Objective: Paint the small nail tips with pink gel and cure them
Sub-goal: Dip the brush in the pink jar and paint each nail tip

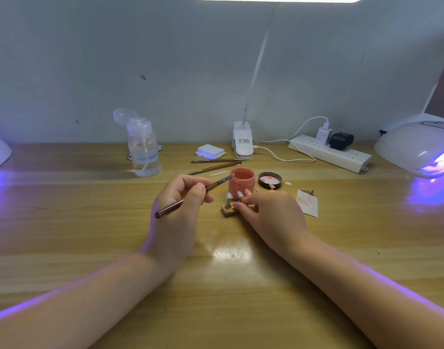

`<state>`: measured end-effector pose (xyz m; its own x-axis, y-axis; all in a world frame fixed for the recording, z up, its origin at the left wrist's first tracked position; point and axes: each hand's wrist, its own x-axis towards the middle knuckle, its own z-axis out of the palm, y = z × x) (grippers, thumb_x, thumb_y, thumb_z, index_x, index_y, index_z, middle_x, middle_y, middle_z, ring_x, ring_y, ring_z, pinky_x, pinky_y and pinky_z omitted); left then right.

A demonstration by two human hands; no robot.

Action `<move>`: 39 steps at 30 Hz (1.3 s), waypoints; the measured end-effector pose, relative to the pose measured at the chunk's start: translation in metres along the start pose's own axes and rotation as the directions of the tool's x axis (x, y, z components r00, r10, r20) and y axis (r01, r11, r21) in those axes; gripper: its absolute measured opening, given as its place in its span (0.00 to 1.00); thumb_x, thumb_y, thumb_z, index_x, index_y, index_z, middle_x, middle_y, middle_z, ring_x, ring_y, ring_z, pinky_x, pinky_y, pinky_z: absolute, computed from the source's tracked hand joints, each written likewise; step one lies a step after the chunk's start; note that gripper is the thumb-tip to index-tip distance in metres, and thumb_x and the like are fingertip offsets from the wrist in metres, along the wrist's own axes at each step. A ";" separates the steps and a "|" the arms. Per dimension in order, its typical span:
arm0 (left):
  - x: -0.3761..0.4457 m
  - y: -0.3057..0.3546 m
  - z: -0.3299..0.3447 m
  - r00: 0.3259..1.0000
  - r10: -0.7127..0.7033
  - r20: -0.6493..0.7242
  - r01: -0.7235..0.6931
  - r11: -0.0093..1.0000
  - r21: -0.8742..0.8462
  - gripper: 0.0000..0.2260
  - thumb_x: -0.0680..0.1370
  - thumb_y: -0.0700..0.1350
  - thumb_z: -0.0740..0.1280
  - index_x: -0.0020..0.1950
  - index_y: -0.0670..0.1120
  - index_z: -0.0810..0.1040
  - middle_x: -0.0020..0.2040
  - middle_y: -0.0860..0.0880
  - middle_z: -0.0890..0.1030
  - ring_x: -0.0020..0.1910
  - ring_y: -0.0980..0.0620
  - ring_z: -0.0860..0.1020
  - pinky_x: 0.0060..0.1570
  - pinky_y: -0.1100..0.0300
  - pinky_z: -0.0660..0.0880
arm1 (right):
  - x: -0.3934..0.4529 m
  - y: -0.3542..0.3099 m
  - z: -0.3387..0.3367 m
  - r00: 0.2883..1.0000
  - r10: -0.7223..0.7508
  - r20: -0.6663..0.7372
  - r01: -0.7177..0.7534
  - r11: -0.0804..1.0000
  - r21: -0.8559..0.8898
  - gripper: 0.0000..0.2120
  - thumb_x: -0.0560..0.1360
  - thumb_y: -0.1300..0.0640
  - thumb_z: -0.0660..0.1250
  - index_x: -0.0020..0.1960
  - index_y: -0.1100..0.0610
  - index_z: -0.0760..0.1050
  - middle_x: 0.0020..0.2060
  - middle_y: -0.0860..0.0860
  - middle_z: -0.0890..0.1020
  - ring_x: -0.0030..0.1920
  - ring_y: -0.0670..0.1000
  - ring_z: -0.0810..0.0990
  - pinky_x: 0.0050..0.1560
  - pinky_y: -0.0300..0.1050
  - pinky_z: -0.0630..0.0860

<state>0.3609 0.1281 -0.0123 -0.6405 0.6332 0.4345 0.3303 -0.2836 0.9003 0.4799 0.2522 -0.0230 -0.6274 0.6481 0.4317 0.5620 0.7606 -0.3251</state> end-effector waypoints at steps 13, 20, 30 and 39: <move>0.013 0.008 0.003 1.000 0.011 0.015 -0.013 0.995 0.094 0.08 0.80 0.40 0.63 0.47 0.48 0.81 0.37 0.54 0.83 0.36 0.55 0.76 0.37 0.67 0.73 | -0.014 0.004 -0.012 0.987 -0.112 -0.118 0.124 0.988 0.096 0.07 0.77 0.52 0.65 0.49 0.53 0.80 0.37 0.47 0.82 0.37 0.48 0.78 0.38 0.50 0.75; 0.074 0.035 0.011 0.987 -0.120 0.110 0.061 0.898 0.435 0.09 0.75 0.47 0.66 0.38 0.48 0.83 0.31 0.55 0.82 0.35 0.55 0.77 0.39 0.57 0.75 | -0.013 0.012 -0.016 0.989 -0.045 -0.138 0.084 0.952 0.293 0.02 0.72 0.58 0.71 0.43 0.56 0.82 0.35 0.44 0.81 0.31 0.37 0.74 0.37 0.30 0.68; 0.120 0.038 0.058 0.905 -0.343 0.251 0.127 0.782 0.610 0.08 0.73 0.43 0.66 0.45 0.40 0.82 0.39 0.48 0.81 0.39 0.51 0.77 0.42 0.57 0.76 | -0.012 0.015 -0.009 0.984 -0.073 -0.165 0.134 0.908 0.397 0.02 0.71 0.61 0.74 0.42 0.56 0.84 0.36 0.45 0.83 0.31 0.36 0.75 0.34 0.28 0.66; 0.116 0.033 0.059 0.890 -0.402 0.215 0.223 0.796 0.562 0.05 0.74 0.40 0.66 0.38 0.44 0.79 0.26 0.52 0.78 0.17 0.65 0.71 0.16 0.71 0.64 | -0.012 0.016 -0.008 0.987 -0.043 -0.155 0.106 0.901 0.421 0.03 0.71 0.59 0.74 0.45 0.55 0.84 0.37 0.45 0.83 0.31 0.39 0.75 0.34 0.29 0.67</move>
<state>0.3382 0.2352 0.0659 -0.5540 0.8323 0.0195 0.5097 0.3207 0.7983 0.5011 0.2567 -0.0263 -0.5598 0.6006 0.5709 0.2133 0.7702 -0.6011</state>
